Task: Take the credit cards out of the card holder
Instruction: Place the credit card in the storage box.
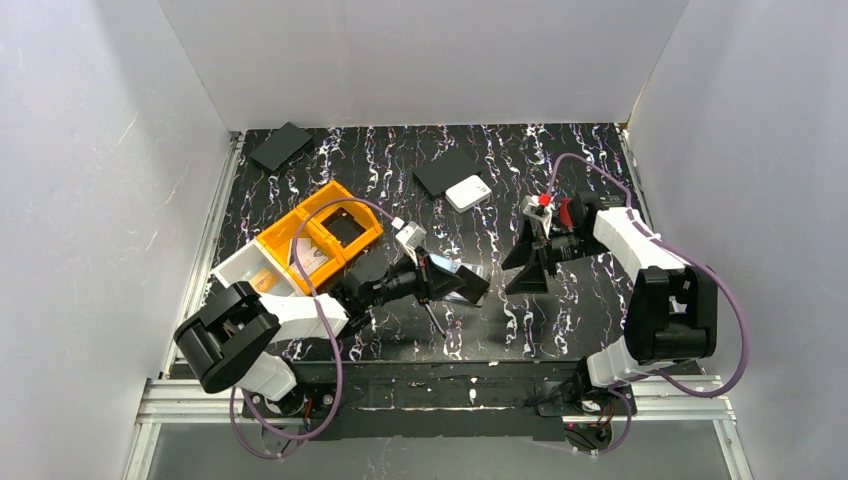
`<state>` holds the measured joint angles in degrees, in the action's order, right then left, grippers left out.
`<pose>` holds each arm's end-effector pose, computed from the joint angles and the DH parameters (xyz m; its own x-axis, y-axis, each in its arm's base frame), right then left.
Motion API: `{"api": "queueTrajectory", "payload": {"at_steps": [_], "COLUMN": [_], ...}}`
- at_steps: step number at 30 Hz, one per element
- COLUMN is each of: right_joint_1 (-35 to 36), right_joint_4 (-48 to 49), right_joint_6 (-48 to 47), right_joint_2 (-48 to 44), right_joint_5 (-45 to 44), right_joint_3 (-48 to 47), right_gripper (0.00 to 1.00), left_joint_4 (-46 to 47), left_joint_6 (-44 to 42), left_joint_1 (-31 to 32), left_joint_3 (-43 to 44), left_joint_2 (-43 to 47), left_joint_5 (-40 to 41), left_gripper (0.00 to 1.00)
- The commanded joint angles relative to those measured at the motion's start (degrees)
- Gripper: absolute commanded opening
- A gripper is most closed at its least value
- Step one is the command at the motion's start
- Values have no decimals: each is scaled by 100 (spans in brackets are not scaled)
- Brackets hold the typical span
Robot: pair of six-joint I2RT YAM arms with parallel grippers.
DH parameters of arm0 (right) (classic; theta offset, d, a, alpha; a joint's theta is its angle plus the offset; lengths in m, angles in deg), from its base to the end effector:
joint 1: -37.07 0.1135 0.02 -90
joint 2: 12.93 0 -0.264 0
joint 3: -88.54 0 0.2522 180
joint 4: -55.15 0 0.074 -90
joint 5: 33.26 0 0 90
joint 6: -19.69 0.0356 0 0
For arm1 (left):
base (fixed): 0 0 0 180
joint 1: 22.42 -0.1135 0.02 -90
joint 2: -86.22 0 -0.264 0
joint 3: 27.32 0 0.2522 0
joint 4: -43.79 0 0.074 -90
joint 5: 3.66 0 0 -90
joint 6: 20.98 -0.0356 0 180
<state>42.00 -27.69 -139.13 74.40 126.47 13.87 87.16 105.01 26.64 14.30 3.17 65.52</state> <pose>0.2417 0.0544 0.2360 -0.4141 -0.3600 -0.8360 -0.9031 0.0477 0.4267 0.1768 -0.2231 0.2123 -0.5338 -0.2229 -0.8157 0.7727 0.2634 -0.5776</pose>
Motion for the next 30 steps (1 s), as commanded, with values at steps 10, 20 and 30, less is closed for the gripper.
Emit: {"api": "queueTrajectory", "payload": {"at_steps": [10, 20, 30], "right_joint_1": [-18, -18, -18], "right_joint_4": [4104, 4218, 4548], "right_joint_6": [4438, 4672, 5004], "right_joint_2": [-840, -802, -838], "right_joint_5": [1478, 1529, 1526], "right_joint_3": [1166, 1106, 1107], "right_gripper": [97, 56, 1], "left_joint_4": [2160, 2285, 2242], "left_joint_6": [399, 460, 446], "left_joint_1": [523, 702, 698], "left_joint_3": [352, 532, 354], "left_joint_2": [-321, -708, -676], "left_joint_5": [1216, 1660, 1994], "left_gripper": [0, 0, 9]}}
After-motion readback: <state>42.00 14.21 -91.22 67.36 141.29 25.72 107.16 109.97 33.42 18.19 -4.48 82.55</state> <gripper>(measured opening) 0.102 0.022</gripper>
